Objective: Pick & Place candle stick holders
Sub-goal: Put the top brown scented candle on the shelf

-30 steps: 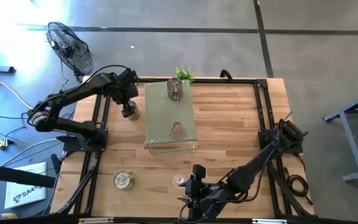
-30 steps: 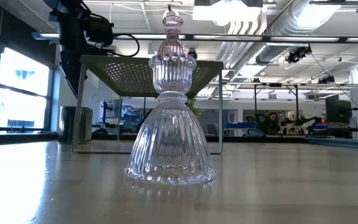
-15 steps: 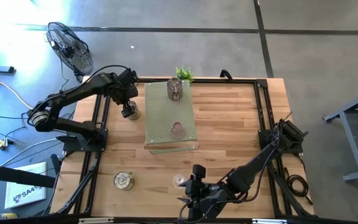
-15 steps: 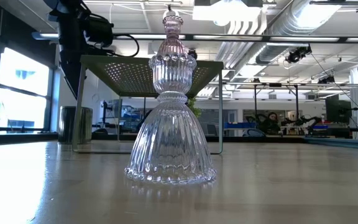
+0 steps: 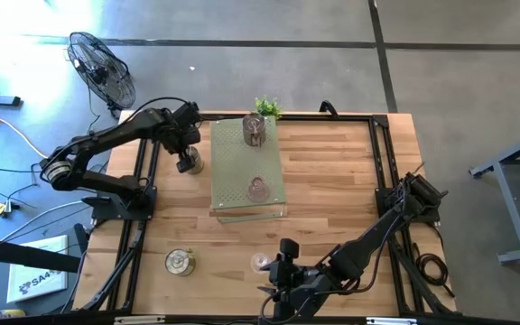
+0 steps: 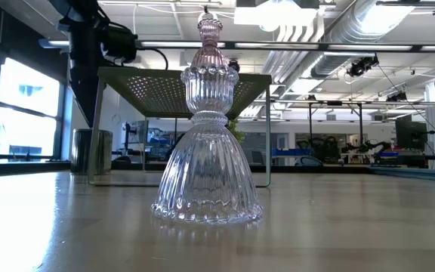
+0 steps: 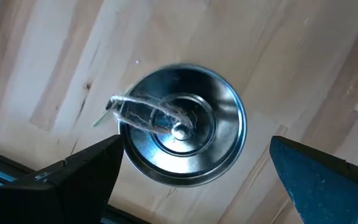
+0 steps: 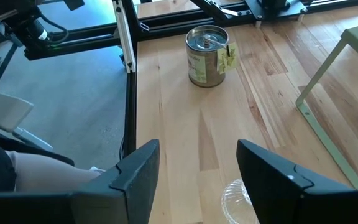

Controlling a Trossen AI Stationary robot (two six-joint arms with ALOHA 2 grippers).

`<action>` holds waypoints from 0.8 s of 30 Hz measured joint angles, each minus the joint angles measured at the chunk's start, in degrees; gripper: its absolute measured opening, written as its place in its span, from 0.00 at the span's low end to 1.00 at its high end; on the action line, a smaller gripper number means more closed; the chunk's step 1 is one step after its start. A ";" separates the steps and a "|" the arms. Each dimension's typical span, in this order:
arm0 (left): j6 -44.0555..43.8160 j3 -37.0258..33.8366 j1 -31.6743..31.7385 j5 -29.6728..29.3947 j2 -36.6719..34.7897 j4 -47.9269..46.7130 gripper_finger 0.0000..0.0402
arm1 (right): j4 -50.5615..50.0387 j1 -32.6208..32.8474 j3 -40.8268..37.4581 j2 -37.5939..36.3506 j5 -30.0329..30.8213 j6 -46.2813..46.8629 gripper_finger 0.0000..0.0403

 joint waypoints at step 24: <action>0.59 -2.59 0.02 -1.48 -0.04 3.62 0.99 | -0.21 -0.01 0.00 0.00 0.22 0.00 0.52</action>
